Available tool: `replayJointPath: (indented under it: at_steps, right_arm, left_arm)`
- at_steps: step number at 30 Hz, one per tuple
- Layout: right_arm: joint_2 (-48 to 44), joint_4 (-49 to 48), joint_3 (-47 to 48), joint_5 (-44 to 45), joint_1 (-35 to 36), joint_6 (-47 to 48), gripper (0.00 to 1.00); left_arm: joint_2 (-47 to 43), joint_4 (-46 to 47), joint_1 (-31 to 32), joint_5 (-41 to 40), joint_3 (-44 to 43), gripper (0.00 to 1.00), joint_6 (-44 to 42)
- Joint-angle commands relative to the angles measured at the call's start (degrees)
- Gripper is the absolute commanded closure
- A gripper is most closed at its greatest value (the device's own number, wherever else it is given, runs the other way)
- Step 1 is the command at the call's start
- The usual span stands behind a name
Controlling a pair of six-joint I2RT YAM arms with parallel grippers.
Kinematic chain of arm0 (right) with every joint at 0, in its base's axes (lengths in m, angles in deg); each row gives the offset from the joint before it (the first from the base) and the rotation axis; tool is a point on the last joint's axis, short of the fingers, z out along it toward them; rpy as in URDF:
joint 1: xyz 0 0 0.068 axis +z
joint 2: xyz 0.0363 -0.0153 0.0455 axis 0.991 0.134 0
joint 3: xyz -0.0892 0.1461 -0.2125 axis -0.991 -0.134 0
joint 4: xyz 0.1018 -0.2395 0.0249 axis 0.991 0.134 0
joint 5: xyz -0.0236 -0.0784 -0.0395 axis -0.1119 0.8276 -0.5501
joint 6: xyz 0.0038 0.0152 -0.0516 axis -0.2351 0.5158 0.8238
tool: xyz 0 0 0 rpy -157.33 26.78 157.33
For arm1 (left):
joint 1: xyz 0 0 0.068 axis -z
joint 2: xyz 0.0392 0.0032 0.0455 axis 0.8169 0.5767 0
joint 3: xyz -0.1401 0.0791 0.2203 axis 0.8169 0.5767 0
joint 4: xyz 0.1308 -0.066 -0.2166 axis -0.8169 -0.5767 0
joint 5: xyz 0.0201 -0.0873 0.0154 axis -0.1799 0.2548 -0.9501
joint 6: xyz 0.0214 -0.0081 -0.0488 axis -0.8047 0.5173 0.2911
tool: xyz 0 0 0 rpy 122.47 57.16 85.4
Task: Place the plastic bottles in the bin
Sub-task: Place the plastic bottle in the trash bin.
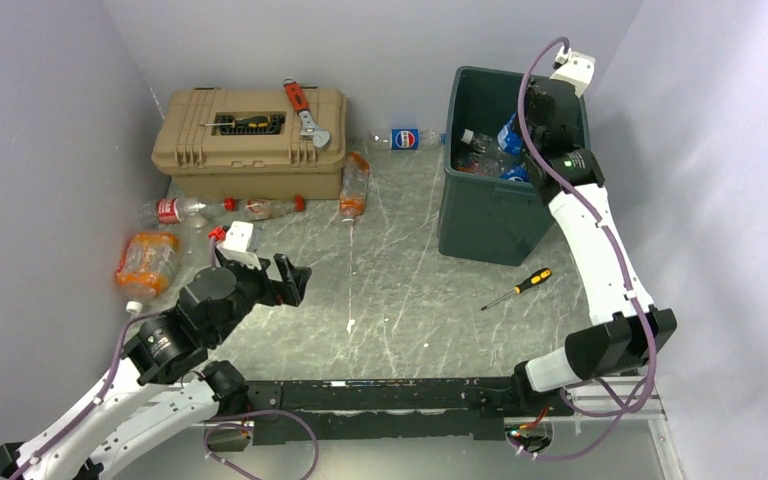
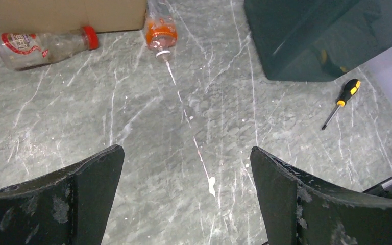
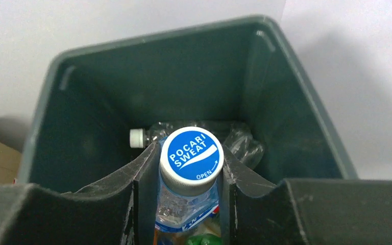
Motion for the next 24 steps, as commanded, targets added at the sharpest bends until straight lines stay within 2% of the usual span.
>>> replayJointPath:
  at_steps: [1, 2, 4, 5, 6, 7, 13, 16, 21, 24]
  right_arm:
    - [0.85, 2.52, -1.22, -8.59, -2.67, -6.76, 1.00]
    - [0.93, 2.62, -1.51, -9.17, -2.84, -7.10, 0.89]
    - [1.39, 3.73, -1.12, -11.06, -2.84, -7.64, 0.48]
    - [1.81, 5.06, 0.07, -11.57, -2.86, -8.12, 0.32]
    - [1.96, 6.39, 1.13, -11.64, -2.89, -8.65, 0.11]
    - [1.68, 7.08, 1.70, -11.94, -2.84, -9.14, 0.02]
    - [-6.84, 7.41, 1.68, -13.20, -2.15, -13.02, 0.00]
    - [-14.78, 4.31, -4.73, -16.69, -1.28, -15.41, 0.00]
    - [-30.30, -3.17, -18.29, -28.59, -1.18, -14.78, 0.01]
    - [-36.99, -4.36, -23.53, -31.62, -1.17, -15.50, 0.01]
  left_arm:
    - [1.12, -1.09, -0.01, -1.28, -2.96, 0.01, 1.74]
    - [1.19, -0.86, -0.01, -1.03, -2.86, 0.01, 1.75]
    - [1.23, -0.31, -0.02, -0.77, -2.53, 0.01, 1.83]
    - [1.44, -0.21, -0.01, -0.89, -2.47, 0.01, 1.91]
    - [1.65, -0.17, -0.01, -1.18, -2.46, 0.01, 2.00]
    - [1.97, -0.11, -0.01, -1.57, -2.50, 0.01, 2.01]
    - [6.47, -0.11, -0.01, -3.22, -3.59, 0.01, 2.55]
    - [12.13, 1.10, -0.01, -0.74, -5.62, 0.01, 2.29]
    - [31.47, -1.74, -1.08, 0.01, -14.26, 0.00, -0.08]
    - [43.70, -0.92, -4.86, 3.24, -18.77, 0.01, 0.00]
